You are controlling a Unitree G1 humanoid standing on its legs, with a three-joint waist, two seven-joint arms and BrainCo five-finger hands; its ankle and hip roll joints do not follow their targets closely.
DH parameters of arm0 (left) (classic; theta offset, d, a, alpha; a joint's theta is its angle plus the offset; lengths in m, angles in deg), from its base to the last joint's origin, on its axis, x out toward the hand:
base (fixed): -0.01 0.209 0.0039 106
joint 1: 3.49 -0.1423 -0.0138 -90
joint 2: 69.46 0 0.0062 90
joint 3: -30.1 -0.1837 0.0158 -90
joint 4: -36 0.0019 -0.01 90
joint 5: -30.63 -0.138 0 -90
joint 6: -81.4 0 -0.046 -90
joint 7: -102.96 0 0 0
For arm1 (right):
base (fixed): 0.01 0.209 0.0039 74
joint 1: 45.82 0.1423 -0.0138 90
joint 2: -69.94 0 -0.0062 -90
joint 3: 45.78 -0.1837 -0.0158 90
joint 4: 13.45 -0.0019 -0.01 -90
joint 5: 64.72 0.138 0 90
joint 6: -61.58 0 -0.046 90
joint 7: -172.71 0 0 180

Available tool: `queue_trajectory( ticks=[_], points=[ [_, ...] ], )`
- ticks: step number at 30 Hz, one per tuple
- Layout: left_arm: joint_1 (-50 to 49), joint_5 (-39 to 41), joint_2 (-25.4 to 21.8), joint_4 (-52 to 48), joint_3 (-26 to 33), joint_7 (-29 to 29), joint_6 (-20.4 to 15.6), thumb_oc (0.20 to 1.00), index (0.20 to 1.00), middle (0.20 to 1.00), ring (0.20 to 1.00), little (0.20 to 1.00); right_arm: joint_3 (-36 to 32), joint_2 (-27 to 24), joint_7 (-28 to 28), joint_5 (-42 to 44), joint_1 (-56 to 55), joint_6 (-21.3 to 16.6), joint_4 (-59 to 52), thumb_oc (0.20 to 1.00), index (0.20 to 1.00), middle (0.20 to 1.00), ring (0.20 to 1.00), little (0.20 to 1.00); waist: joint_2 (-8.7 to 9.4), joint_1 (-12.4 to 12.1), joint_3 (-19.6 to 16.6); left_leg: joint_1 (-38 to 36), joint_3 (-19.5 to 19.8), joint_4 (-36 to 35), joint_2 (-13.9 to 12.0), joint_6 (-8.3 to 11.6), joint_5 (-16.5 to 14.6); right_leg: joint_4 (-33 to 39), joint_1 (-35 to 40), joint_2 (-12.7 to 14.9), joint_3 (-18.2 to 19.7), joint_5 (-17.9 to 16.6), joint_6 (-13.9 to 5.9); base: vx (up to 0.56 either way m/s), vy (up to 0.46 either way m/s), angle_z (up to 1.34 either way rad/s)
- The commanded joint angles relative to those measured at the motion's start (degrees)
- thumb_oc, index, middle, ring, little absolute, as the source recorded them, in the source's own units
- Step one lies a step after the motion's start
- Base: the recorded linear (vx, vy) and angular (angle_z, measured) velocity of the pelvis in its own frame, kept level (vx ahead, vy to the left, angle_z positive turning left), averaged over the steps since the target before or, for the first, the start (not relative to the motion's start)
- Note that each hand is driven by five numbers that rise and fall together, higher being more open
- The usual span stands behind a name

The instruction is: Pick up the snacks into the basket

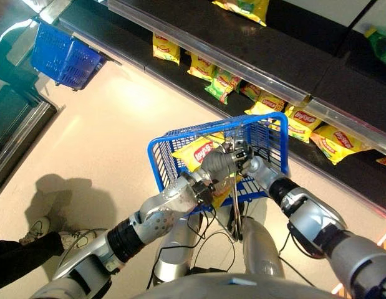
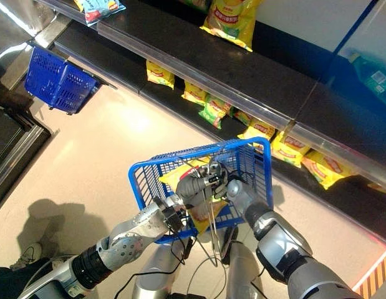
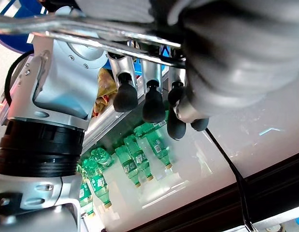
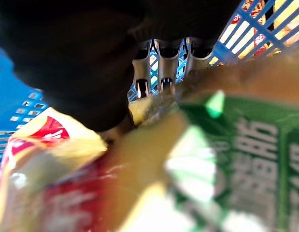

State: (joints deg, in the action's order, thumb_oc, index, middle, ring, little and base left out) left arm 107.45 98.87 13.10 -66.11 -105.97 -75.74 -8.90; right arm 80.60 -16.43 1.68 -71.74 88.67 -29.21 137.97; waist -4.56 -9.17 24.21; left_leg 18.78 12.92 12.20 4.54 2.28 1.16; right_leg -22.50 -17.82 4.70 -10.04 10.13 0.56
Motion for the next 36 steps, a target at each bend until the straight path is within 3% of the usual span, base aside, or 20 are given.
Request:
queue_trajectory(
  ticks=[1,6,7,11,12,14,15,19,20,22,26,27,29,30,31,33,36],
  points=[
    [4.7,-0.5,6.8,-14.0,1.3,-3.2,-4.3,0.200,0.200,0.200,0.200,0.200,-2.3,0.9,2.2,3.0,4.7,-0.7,-1.3,1.000,1.000,1.000,1.000,1.000,0.05,-0.3,-0.3,2.2,0.1,2.1,1.1,-1.09,-1.7,2.8,1.3,3.7,1.2,-4.4,-7.10,0.00,0.000,0.00],
    [3.2,-0.7,6.8,-13.3,3.2,-3.1,-4.4,0.200,0.200,0.200,0.200,0.200,-2.5,0.3,3.3,1.5,2.1,0.1,-4.8,1.000,1.000,1.000,1.000,1.000,0.80,0.2,-0.4,1.6,-0.5,1.3,0.7,-1.08,-1.5,3.9,1.5,3.4,1.4,-5.0,-7.15,0.00,0.016,0.00],
    [1.6,-1.1,6.3,-13.0,5.3,-3.0,-4.8,0.200,0.200,0.200,0.200,0.200,-2.1,-0.7,3.7,-1.5,-0.8,0.4,-11.8,1.000,1.000,1.000,1.000,1.000,1.56,0.8,-1.2,0.8,-1.1,0.0,0.2,-1.08,-1.3,5.4,2.0,3.1,1.8,-5.4,-7.21,0.01,0.031,-0.03],
    [-1.3,-1.7,5.4,-12.7,9.1,-3.0,-5.3,0.200,0.200,0.200,0.200,0.200,-3.1,-3.6,3.4,-4.9,-6.6,0.9,-22.4,1.000,1.000,1.000,1.000,1.000,2.69,1.5,-2.4,-0.4,-1.9,-1.8,-0.4,-1.11,-1.0,7.2,2.7,2.7,2.3,-6.0,-7.39,0.03,0.016,-0.08],
    [-6.0,-2.8,4.1,-10.7,15.2,-3.1,-6.4,0.200,0.200,0.200,0.200,0.200,-7.2,-10.1,2.2,-9.1,-15.4,-0.3,-35.4,1.000,1.000,1.000,1.000,1.000,4.29,3.1,-4.6,-1.6,-2.6,-3.7,-0.9,-1.28,-0.8,9.1,3.8,2.5,2.9,-6.6,-7.63,0.05,0.002,-0.11],
    [-6.2,-2.8,4.2,-10.7,15.1,-3.1,-6.4,0.200,0.200,0.200,0.200,0.200,-7.3,-10.3,2.0,-9.2,-15.8,-0.1,-35.8,1.000,1.000,1.000,1.000,1.000,4.25,3.0,-4.7,-1.7,-2.6,-3.8,-0.9,-1.28,-0.7,9.2,3.9,2.5,2.9,-6.7,-7.63,0.06,0.015,-0.18],
    [-10.9,-4.9,3.5,-7.5,20.9,-3.4,-7.9,0.200,0.200,0.200,0.200,0.200,-12.0,-15.1,1.8,-10.3,-23.8,-3.0,-43.7,1.000,1.000,1.000,1.000,1.000,5.43,4.3,-6.3,-3.7,-3.9,-5.8,-1.4,-1.51,-0.6,11.2,5.3,2.1,3.8,-7.1,-7.93,0.08,0.040,-0.21],
    [-16.6,-7.7,3.6,-2.5,27.3,-3.8,-9.4,0.200,0.200,0.200,0.200,0.200,-17.0,-18.8,-0.4,-9.1,-33.1,-6.8,-49.8,1.000,1.000,1.000,1.000,1.000,6.51,5.5,-9.6,-6.0,-5.8,-8.4,-1.9,-1.67,-0.2,14.5,6.8,1.6,5.2,-8.5,-8.39,0.10,0.032,-0.36],
    [-21.6,-10.6,5.7,8.4,33.7,-3.0,-11.1,0.200,0.200,0.200,0.200,0.200,-22.6,-20.3,0.3,-8.0,-40.8,-10.3,-51.9,1.000,1.000,1.000,1.000,1.000,7.14,7.1,-12.3,-8.7,-7.8,-10.3,-2.3,-1.83,-0.4,17.1,8.6,1.2,7.2,-9.7,-8.79,0.10,0.030,-0.29],
    [-22.6,-11.0,5.8,10.0,35.0,-3.1,-11.3,0.200,0.200,0.200,0.200,0.200,-23.4,-20.6,0.0,-8.0,-42.4,-10.8,-51.5,1.000,1.000,1.000,1.000,1.000,7.11,7.1,-13.0,-9.8,-8.5,-11.0,-2.5,-1.88,-0.4,17.8,9.3,1.2,7.8,-9.9,-8.85,0.09,0.027,-0.53],
    [-24.8,-21.5,8.3,28.8,42.4,-0.3,-12.8,0.200,0.200,0.200,0.200,0.200,-26.7,-18.3,1.8,-7.9,-48.6,-11.8,-45.6,1.000,1.000,1.000,1.000,1.000,7.27,8.9,-16.1,-13.5,-11.4,-12.5,-2.9,-2.07,-1.2,18.5,10.9,0.5,11.0,-10.3,-8.98,0.08,0.025,-0.51],
    [-24.8,-21.5,8.3,28.8,42.3,-0.3,-12.8,0.200,0.200,0.200,0.200,0.200,-26.7,-18.3,1.8,-7.9,-48.6,-11.8,-45.6,1.000,1.000,1.000,1.000,1.000,7.27,8.8,-16.1,-13.5,-11.4,-12.5,-2.9,-2.07,-1.2,18.5,10.9,0.4,11.1,-10.3,-8.98,0.06,0.015,-0.53],
    [-24.0,-26.3,9.6,39.6,44.5,1.0,-12.6,0.200,0.200,0.200,0.200,0.200,-27.5,-15.1,3.0,-4.3,-49.8,-11.3,-37.3,1.000,1.000,1.000,1.000,1.000,7.22,9.5,-16.9,-14.4,-12.2,-12.1,-2.9,-2.09,-1.7,18.4,11.5,0.3,12.0,-10.4,-9.00,0.04,0.011,-0.36],
    [-23.9,-26.4,9.6,39.7,44.5,0.9,-12.7,0.200,0.200,0.200,0.200,0.200,-27.4,-15.1,3.0,-4.3,-49.7,-11.3,-37.2,1.000,1.000,1.000,1.000,1.000,7.23,9.5,-16.8,-14.4,-12.3,-12.1,-2.9,-2.09,-1.7,18.4,11.5,0.2,12.1,-10.3,-9.01,0.07,0.015,-0.12],
    [-23.2,-30.5,10.1,48.8,46.1,1.5,-12.6,0.200,0.200,0.200,0.200,0.200,-26.6,-13.9,2.8,-3.4,-50.0,-11.2,-30.1,1.000,1.000,1.000,1.000,1.000,7.02,10.0,-17.6,-15.3,-13.1,-11.9,-3.1,-2.09,-2.3,18.5,12.1,0.1,12.9,-10.3,-8.97,0.05,0.015,-0.09],
    [-22.8,-35.6,10.4,57.1,47.0,2.7,-12.6,0.200,0.200,0.200,0.200,0.200,-27.6,-11.2,3.3,0.8,-49.6,-10.5,-20.0,1.000,1.000,1.000,1.000,1.000,6.82,10.5,-18.0,-16.1,-13.9,-11.6,-3.2,-2.11,-2.8,18.5,12.5,-0.1,13.7,-10.3,-8.94,0.05,0.013,-0.20],
    [-22.1,-37.1,11.9,66.6,48.6,3.5,-11.5,0.200,0.200,0.200,0.200,0.200,-31.2,-7.1,3.1,11.0,-49.0,-9.7,-7.9,1.000,1.000,1.000,1.000,1.000,6.44,11.2,-19.1,-17.4,-14.8,-11.8,-3.5,-2.07,-3.2,18.7,13.3,-0.3,14.4,-10.2,-8.80,0.05,0.001,-0.32]
  ],
)
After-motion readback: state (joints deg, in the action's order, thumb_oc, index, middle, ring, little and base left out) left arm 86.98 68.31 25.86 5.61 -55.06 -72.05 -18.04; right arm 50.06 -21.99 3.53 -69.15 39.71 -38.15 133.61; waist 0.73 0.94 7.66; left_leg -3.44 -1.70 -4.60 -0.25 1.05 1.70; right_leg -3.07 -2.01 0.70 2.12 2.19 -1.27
